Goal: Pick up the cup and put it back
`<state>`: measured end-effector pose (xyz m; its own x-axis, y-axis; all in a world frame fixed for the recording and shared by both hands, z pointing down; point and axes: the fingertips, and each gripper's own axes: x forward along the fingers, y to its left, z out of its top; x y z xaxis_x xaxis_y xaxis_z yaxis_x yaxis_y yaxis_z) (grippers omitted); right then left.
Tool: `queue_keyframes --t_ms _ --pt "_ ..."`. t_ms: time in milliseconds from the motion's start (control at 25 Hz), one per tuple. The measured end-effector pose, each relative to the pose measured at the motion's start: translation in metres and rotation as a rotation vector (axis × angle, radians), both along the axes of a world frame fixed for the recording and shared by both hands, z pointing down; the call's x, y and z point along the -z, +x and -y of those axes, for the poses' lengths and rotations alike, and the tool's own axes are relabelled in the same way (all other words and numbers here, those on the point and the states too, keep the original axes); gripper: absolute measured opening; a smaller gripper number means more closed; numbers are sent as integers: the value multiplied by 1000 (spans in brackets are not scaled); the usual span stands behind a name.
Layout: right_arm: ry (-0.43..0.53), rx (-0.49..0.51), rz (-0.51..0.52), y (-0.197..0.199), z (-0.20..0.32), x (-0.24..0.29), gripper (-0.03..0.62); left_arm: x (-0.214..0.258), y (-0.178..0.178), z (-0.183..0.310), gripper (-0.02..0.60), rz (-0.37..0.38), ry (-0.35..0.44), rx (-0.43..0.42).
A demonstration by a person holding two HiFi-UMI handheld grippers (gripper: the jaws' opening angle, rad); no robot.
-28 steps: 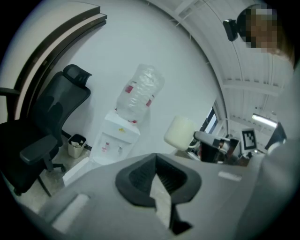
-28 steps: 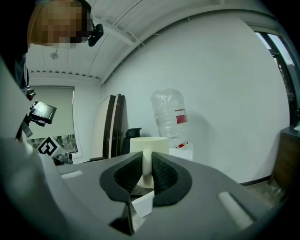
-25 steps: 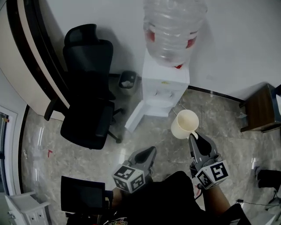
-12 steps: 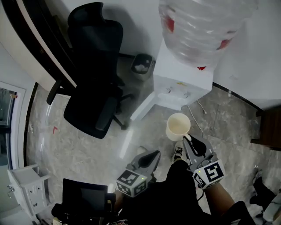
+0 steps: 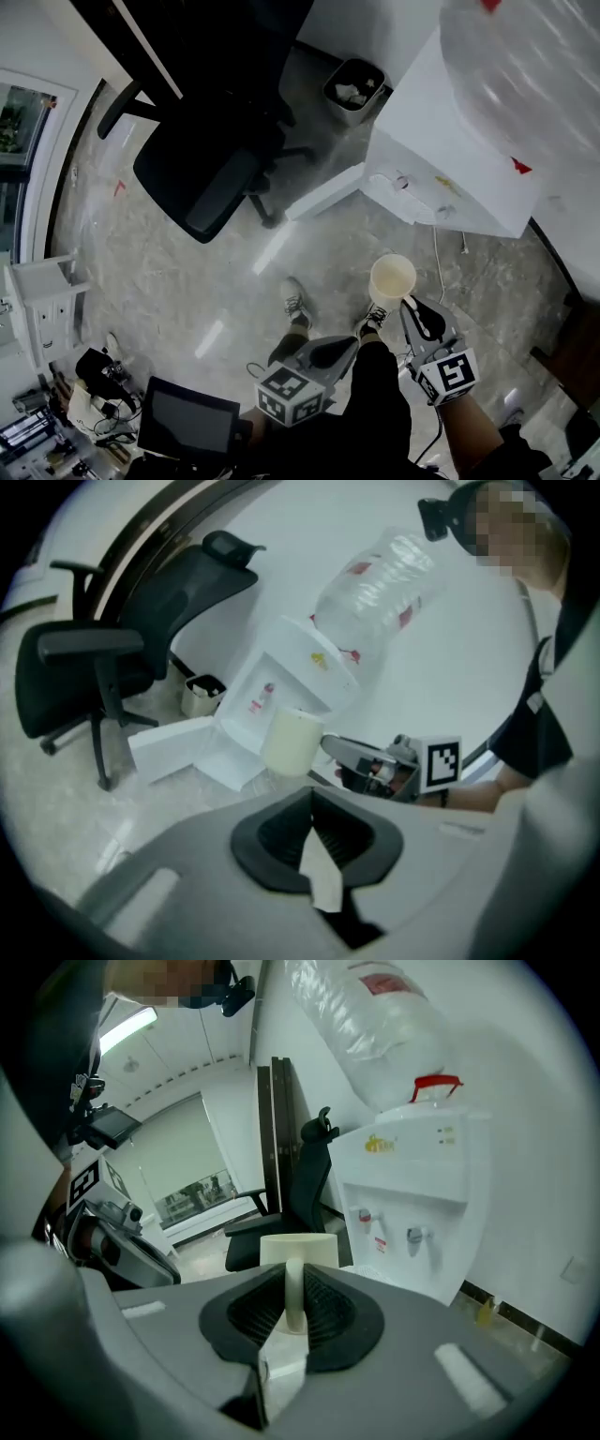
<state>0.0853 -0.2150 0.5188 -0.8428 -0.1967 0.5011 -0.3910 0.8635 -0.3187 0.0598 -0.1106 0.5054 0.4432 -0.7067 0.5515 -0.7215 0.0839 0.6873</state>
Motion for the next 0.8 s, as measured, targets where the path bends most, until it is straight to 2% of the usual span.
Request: queue_keyframes --t_ms 120,240,400,480,600,800 --pt "-21 -47 -24 -8 10 -36 49 -30 0 9 5 -23 -1 -80" --pt "-20 -79 -72 -20 9 -78 49 -57 -12 19 5 -11 60 -117" --pt "-14 -8 -167 -47 -2 -152 49 -107 -24 16 5 -31 101 -145" --pt "1 11 -166 -56 -2 -189 49 -134 -22 13 5 -49 121 -151" --pt "19 -46 -121 -63 13 -255 48 -180 -17 12 5 -55 155 -153" --pt "5 -190 -104 -62 67 -378 49 -275 -10 11 5 -85 146 -82"
